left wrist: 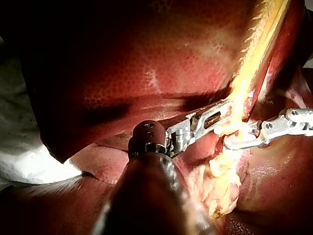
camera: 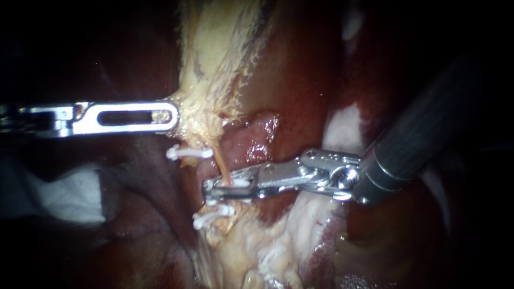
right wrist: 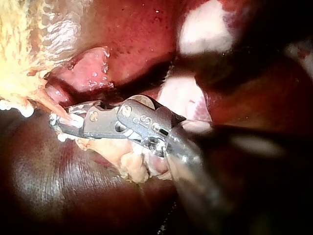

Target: Going back second clip right tube

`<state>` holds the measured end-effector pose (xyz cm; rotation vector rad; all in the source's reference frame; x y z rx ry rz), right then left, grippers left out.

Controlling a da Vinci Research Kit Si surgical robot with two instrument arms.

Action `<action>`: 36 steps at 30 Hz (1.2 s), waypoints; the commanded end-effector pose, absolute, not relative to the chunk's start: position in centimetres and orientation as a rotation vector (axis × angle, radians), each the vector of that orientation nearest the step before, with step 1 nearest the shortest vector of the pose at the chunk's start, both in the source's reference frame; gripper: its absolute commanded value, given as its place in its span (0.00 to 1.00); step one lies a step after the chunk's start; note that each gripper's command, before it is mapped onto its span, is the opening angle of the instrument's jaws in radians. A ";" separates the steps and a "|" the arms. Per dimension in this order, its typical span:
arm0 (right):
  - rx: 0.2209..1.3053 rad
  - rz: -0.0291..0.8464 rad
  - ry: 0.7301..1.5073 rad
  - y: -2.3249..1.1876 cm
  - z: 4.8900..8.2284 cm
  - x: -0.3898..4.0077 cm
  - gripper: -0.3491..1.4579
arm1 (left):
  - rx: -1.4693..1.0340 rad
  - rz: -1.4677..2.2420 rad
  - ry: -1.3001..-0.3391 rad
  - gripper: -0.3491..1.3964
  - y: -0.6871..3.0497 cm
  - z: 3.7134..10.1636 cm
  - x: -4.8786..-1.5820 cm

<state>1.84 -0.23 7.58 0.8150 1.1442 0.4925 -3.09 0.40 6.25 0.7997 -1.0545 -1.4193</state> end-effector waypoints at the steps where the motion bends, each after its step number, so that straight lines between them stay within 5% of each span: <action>1: 0.815 0.493 1.144 -0.23 7.57 1.84 0.00 | 0.799 -1.420 -1.054 0.00 0.40 6.23 -3.09; 13: 0.816 0.493 1.144 -0.23 7.56 1.84 0.00 | 0.797 -1.422 -1.054 0.00 0.37 6.20 -3.10; 21: 0.817 0.498 1.153 -0.20 7.54 1.85 0.40 | 0.796 -1.424 -1.057 0.00 0.36 6.18 -3.11; 36: 0.676 0.455 1.176 -0.11 7.63 1.85 0.52 | 0.794 -1.427 -1.060 0.00 0.33 6.14 -3.13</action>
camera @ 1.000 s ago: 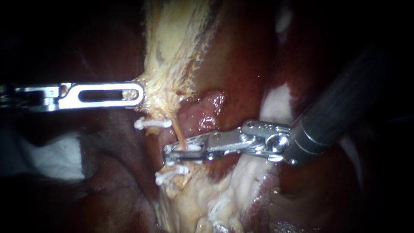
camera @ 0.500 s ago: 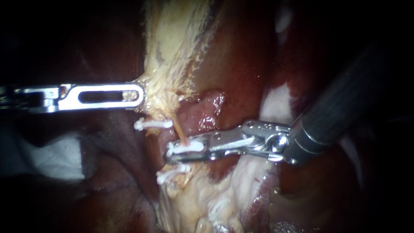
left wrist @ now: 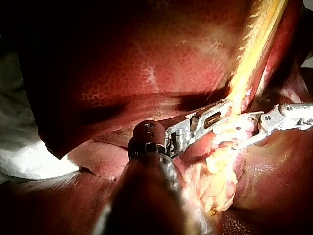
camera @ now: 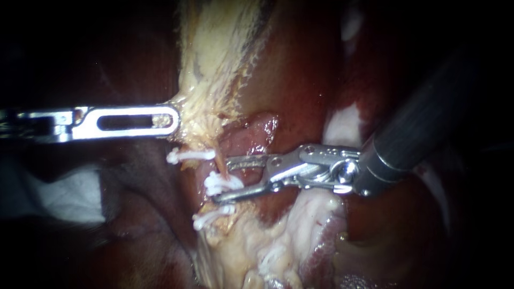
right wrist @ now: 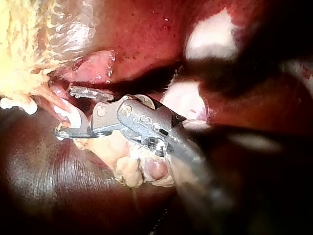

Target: Going back second clip right tube

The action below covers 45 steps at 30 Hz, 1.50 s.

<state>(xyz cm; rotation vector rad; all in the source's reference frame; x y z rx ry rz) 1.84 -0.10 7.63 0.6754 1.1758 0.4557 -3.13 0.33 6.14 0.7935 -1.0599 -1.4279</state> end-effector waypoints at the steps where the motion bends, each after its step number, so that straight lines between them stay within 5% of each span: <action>1: 0.677 0.455 1.176 -0.10 7.63 1.82 0.52 | 0.794 -1.427 -1.060 0.00 0.33 6.14 -3.13; 32: 0.575 0.272 1.232 0.00 6.69 0.33 0.52 | 0.794 -1.424 -1.061 0.00 0.30 6.17 -3.13; 45: 0.560 0.272 1.240 0.08 6.61 0.20 0.52 | 0.796 -1.408 -1.066 0.00 0.17 6.33 -3.31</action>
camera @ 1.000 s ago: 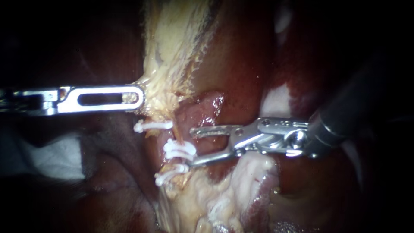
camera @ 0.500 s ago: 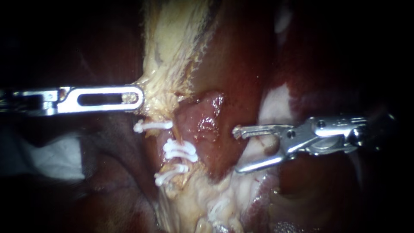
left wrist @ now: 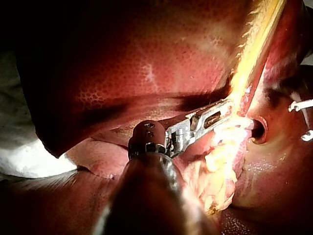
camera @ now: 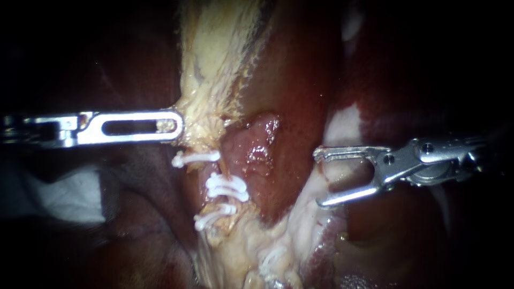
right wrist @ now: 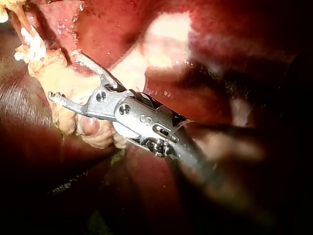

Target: Going back second clip right tube

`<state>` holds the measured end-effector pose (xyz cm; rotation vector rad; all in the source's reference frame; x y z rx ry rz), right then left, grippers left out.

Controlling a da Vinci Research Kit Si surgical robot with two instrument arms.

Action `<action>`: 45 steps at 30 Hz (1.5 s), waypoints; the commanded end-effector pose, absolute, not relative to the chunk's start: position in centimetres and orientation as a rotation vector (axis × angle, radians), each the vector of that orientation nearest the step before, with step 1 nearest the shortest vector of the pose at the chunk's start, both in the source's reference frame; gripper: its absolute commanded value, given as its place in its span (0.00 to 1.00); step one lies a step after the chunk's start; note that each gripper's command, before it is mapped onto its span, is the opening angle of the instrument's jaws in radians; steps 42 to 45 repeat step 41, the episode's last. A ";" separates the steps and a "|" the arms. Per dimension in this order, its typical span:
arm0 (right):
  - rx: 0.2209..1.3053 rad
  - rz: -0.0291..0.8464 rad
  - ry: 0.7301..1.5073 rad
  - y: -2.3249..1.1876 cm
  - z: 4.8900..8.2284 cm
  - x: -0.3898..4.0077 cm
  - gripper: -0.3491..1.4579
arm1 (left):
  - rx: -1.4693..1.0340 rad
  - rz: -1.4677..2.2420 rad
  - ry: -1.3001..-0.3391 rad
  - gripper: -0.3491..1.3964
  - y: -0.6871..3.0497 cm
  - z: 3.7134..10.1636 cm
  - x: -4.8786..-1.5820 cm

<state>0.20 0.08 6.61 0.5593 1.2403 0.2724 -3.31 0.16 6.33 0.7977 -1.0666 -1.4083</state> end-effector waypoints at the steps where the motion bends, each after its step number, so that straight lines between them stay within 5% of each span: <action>1: 0.560 0.272 1.240 0.08 6.61 0.20 0.52 | 0.799 -1.403 -1.066 0.00 0.15 6.37 -3.34; 19: 0.560 0.272 1.240 0.07 6.60 0.21 0.52 | 0.796 -1.374 -1.049 0.00 0.06 6.87 -3.82; 45: 0.561 0.272 1.240 0.05 6.57 0.21 0.52 | 0.800 -1.374 -1.042 0.00 0.10 6.98 -3.82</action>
